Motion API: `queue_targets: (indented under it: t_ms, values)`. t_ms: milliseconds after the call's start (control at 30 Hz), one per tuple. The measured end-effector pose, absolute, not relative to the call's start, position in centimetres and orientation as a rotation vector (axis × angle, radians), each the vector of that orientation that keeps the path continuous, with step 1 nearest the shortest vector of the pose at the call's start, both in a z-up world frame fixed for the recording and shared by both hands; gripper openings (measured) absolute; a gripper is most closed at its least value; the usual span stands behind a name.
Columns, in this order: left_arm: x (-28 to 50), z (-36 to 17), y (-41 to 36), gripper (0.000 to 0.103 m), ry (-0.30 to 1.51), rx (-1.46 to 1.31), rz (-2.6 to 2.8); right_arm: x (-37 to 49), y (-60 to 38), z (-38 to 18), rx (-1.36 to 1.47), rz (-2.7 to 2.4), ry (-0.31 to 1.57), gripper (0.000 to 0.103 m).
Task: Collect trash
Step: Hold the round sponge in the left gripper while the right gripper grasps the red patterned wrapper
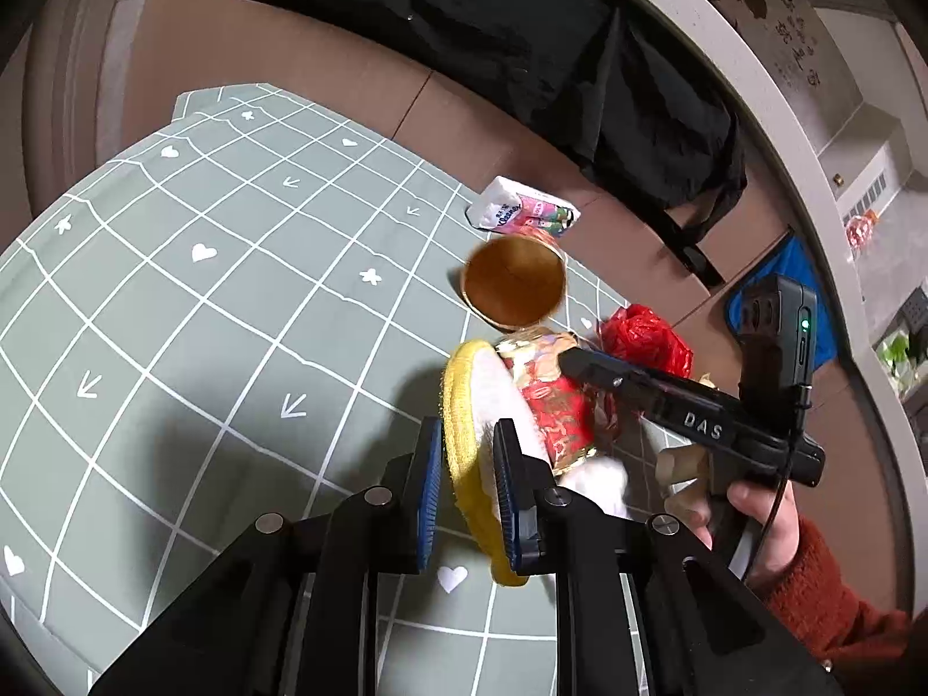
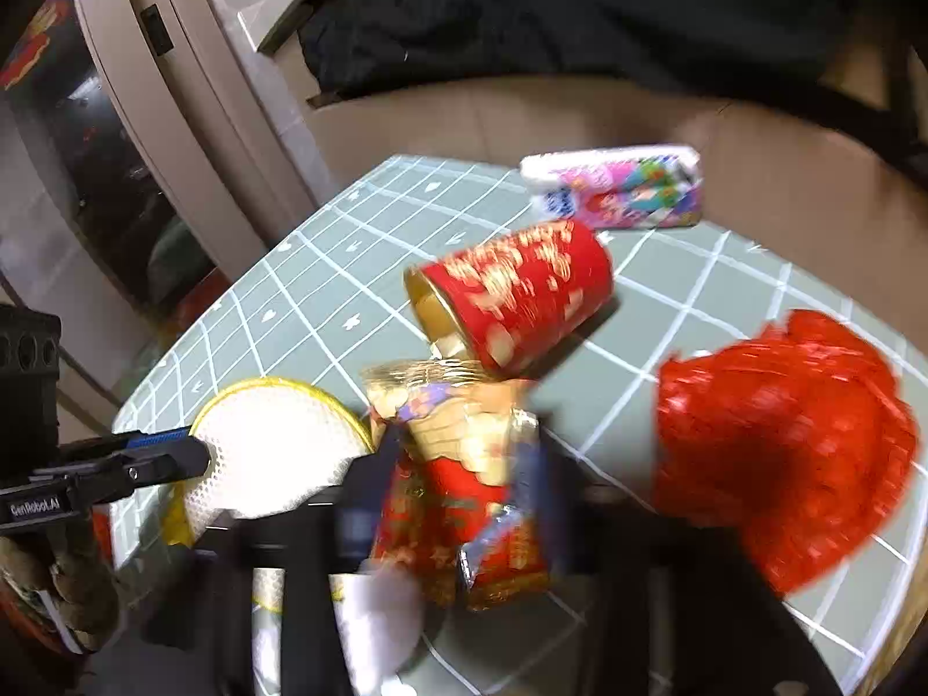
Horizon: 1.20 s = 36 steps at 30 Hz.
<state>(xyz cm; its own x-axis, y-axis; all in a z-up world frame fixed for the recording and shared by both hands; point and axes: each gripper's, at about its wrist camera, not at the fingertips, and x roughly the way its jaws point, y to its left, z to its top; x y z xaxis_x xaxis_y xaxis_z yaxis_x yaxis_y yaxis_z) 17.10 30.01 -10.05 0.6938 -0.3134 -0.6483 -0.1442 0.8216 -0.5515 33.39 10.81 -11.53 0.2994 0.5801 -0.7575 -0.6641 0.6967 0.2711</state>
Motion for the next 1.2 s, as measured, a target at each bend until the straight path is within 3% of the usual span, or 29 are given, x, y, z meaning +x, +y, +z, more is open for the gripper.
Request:
queue_targets:
  t_ms: [33,100,567,667,700,733,1200]
  values:
    - [17.1,-10.0,30.1,0.02,0.812,-0.622,-0.108,33.4,10.6,-11.4,-0.095,0.829,0.955,0.014]
    - [17.3,-10.1,30.2,0.02,0.817,-0.634,-0.121,33.0,9.6,-10.7,-0.072,0.84,0.938,0.011]
    - [21.4,-8.4,22.9,0.017,0.833,-0.492,-0.235,28.6,-2.3,-9.0,-0.105,0.619,0.832,0.012]
    - [21.7,-7.6,21.6,0.015,0.801,-0.428,-0.183,28.3,-3.1,-9.4,-0.048,0.655,0.858,0.03]
    - [21.6,-7.4,21.6,0.015,0.786,-0.419,-0.158,28.3,-2.9,-9.5,-0.033,0.68,0.87,0.045]
    - [21.4,-7.1,21.9,0.015,0.77,-0.411,-0.118,28.3,-2.6,-9.7,-0.027,0.689,0.873,0.049]
    - [16.8,-7.3,28.7,0.015,0.72,-0.467,0.059,31.2,5.7,-13.1,-0.033,0.674,0.987,0.05]
